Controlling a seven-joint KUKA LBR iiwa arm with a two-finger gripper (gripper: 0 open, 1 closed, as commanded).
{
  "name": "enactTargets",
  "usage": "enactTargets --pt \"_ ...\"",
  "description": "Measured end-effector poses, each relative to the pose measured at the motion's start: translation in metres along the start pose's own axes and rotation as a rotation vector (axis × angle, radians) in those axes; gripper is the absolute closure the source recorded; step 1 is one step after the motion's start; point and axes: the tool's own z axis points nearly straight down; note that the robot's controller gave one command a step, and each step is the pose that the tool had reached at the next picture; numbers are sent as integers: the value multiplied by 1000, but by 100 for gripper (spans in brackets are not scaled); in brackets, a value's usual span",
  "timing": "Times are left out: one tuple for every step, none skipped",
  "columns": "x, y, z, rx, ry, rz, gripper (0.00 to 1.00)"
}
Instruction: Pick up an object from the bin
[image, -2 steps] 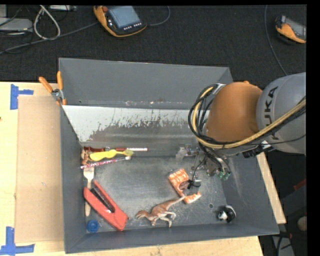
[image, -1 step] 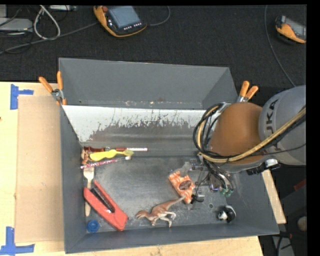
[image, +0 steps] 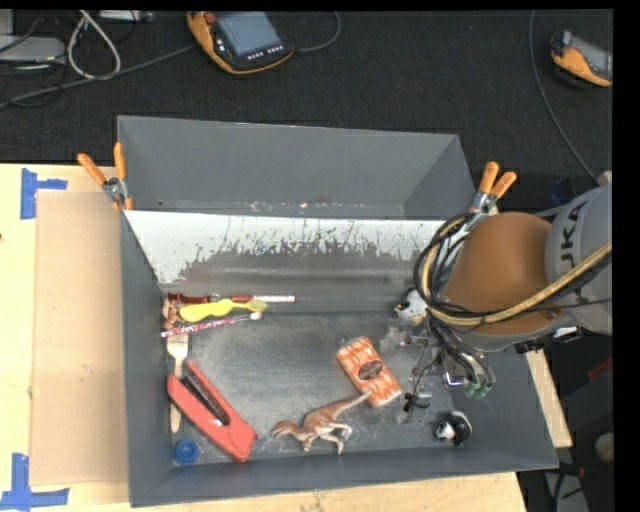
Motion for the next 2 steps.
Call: enactTargets --pt "-4 -4 49 -1 11 110 0" --pt "-7 11 48 1 -10 69 100"
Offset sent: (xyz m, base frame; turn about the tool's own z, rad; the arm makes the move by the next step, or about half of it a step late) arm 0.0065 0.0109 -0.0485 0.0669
